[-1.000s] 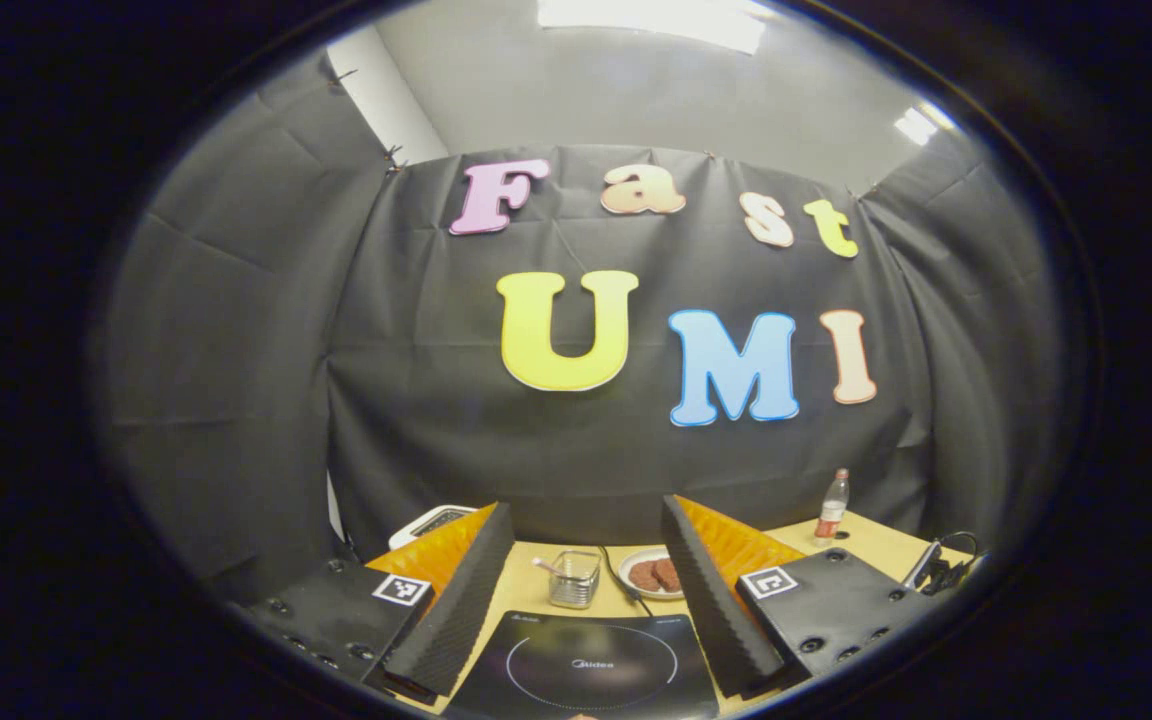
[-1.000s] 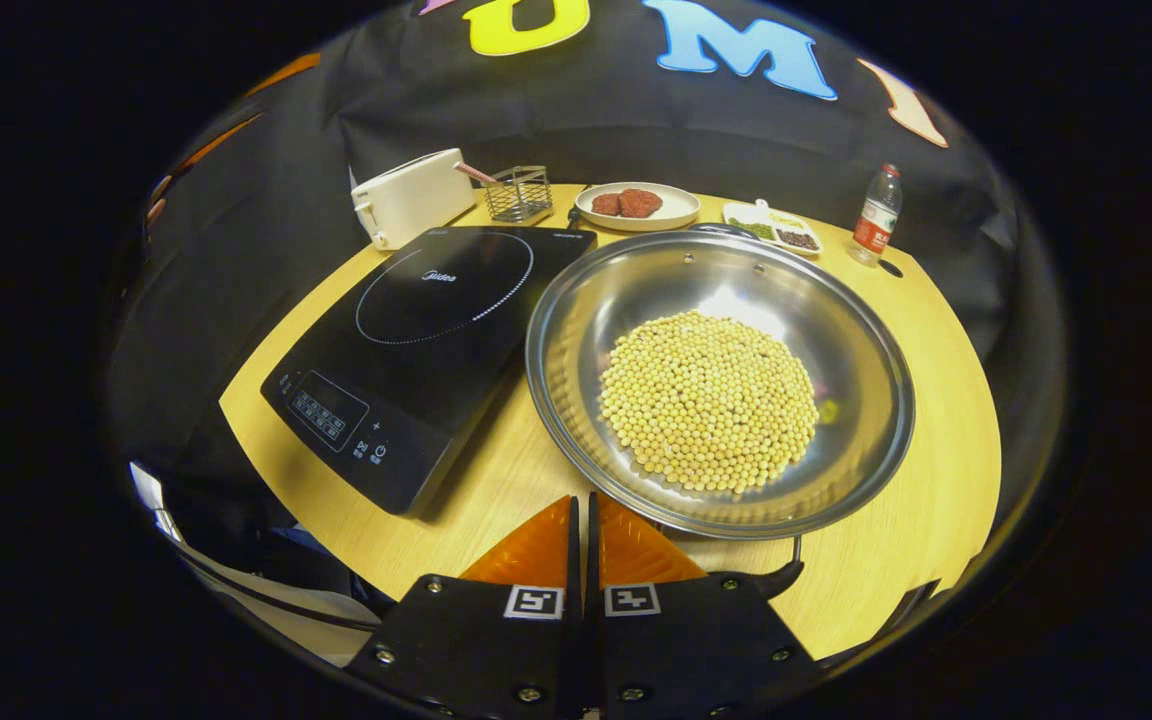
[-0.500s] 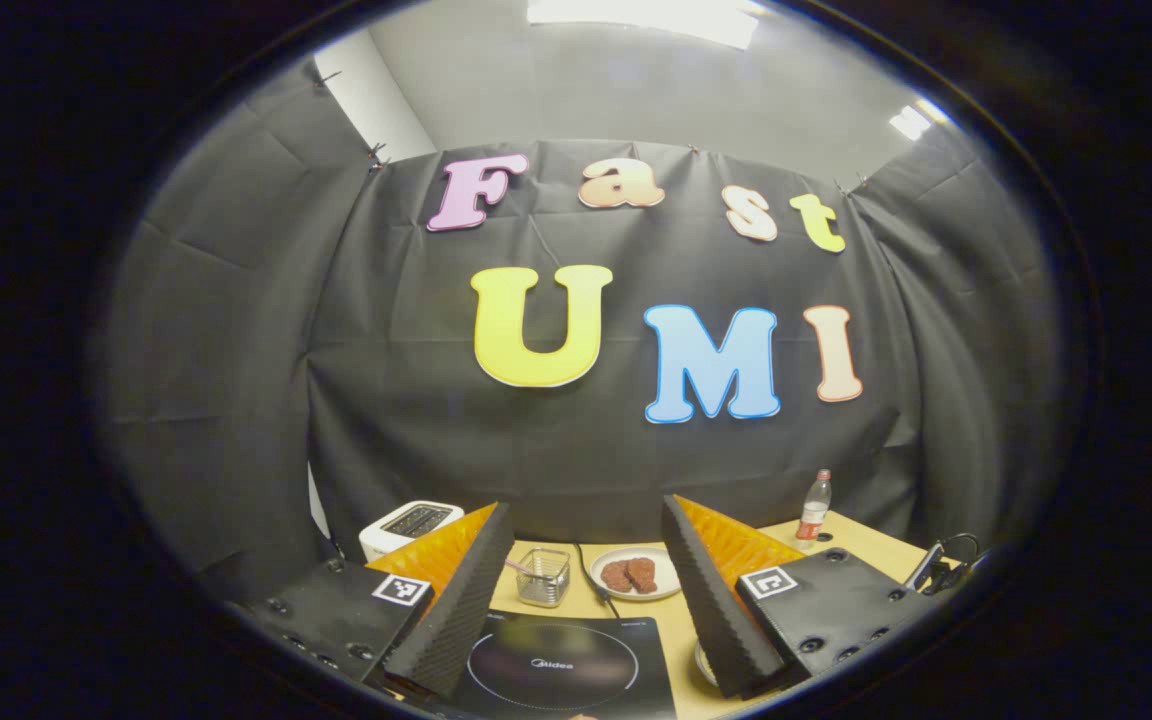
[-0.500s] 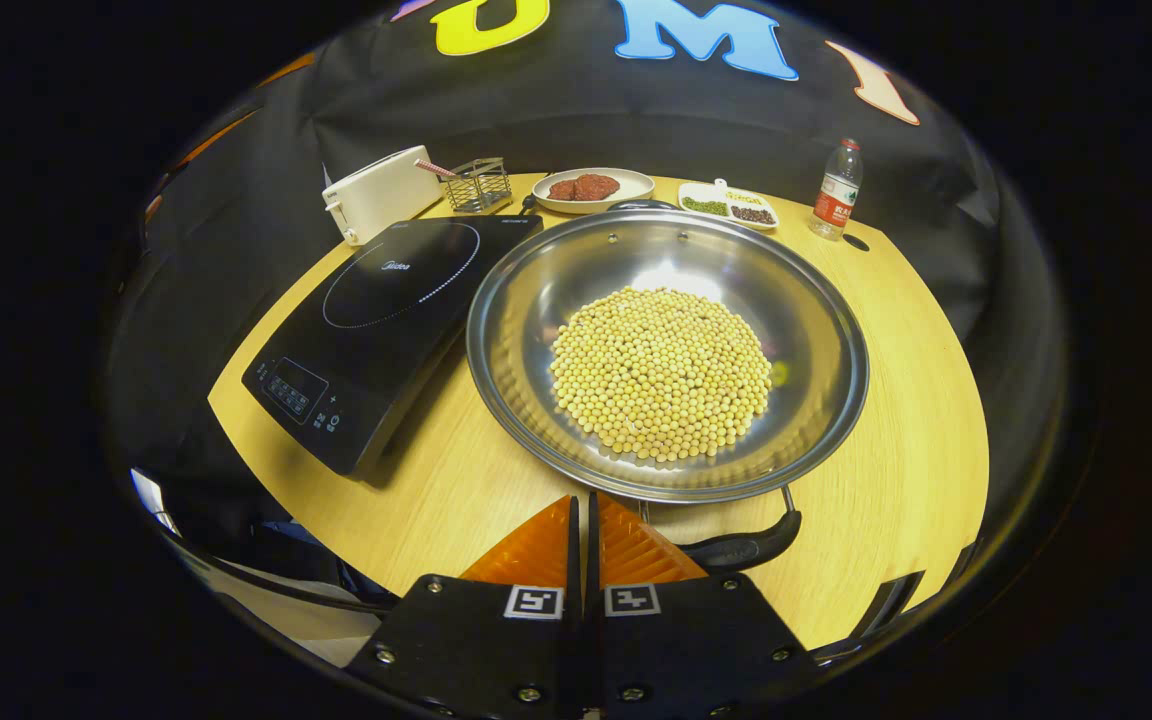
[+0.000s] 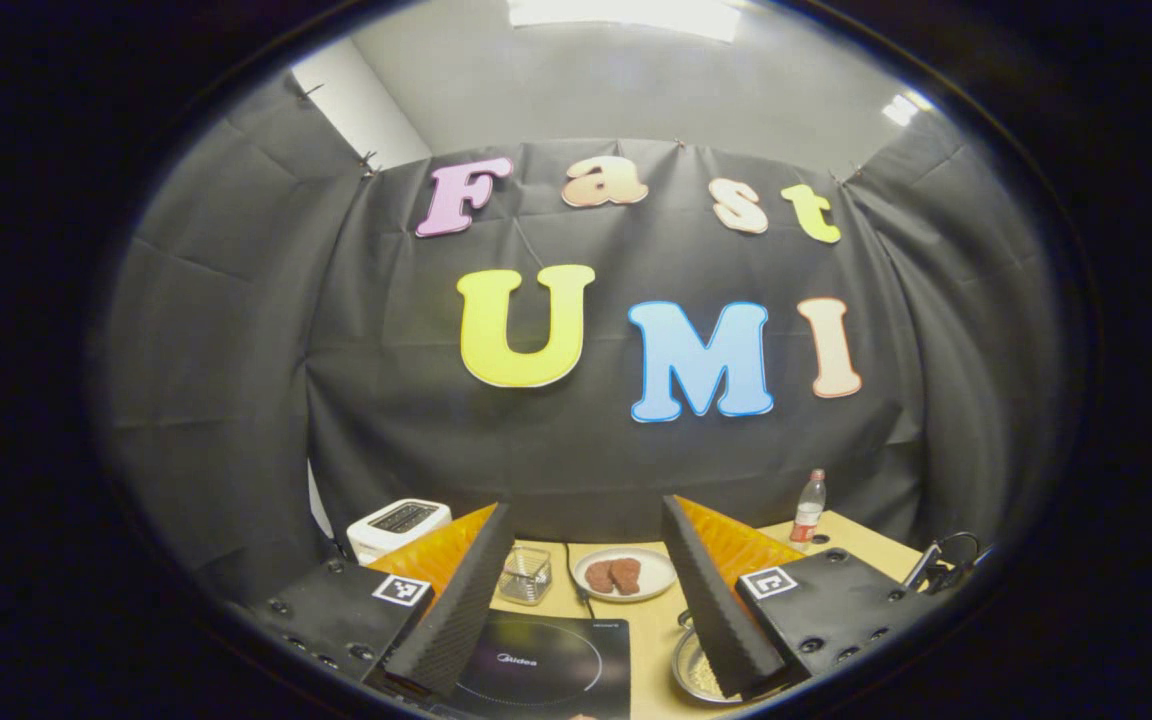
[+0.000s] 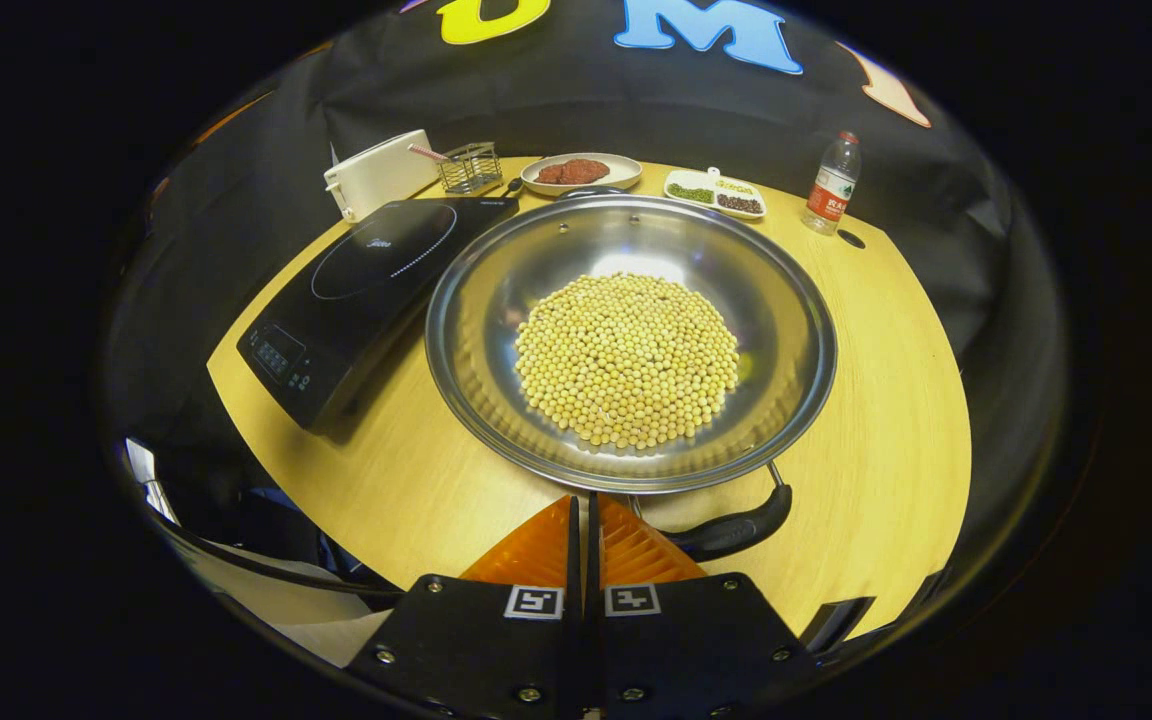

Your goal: First push the handle of the pot to place it horizontally, then grasp the pot with both hands and set it on the induction cooktop.

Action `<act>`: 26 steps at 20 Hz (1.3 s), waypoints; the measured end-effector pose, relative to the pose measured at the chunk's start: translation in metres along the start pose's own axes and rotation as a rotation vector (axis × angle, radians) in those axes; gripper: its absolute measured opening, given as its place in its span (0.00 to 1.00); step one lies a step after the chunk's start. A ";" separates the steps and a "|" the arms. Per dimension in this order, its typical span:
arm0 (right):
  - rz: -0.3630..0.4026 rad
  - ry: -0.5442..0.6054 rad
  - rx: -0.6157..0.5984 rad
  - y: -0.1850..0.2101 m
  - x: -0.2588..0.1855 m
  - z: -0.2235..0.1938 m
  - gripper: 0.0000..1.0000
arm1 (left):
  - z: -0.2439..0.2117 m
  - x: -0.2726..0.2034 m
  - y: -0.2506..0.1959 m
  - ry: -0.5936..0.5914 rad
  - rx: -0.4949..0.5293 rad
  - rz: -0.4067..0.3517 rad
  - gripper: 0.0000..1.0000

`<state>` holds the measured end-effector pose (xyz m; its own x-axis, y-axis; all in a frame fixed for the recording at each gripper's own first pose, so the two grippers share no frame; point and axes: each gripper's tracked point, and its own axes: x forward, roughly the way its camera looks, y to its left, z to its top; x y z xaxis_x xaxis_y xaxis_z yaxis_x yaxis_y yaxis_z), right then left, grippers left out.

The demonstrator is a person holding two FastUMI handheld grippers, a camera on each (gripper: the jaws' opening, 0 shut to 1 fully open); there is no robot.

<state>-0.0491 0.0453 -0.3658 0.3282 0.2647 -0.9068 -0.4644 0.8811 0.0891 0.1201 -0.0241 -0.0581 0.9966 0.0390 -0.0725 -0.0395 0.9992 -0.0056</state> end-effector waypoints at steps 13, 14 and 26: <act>-0.113 0.037 0.004 -0.084 0.002 -0.001 0.01 | -0.004 0.009 -0.036 0.016 0.015 0.015 0.93; -0.130 0.034 -0.005 -0.090 0.004 0.001 0.01 | -0.004 0.009 -0.037 0.018 0.016 0.021 0.90; -0.236 -0.013 -0.050 -0.147 0.025 0.031 0.01 | -0.012 -0.004 -0.025 0.048 0.053 0.123 1.00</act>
<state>0.0527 -0.0652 -0.3890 0.4433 0.0589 -0.8944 -0.4131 0.8990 -0.1456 0.1160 -0.0490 -0.0699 0.9799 0.1618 -0.1166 -0.1557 0.9860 0.0592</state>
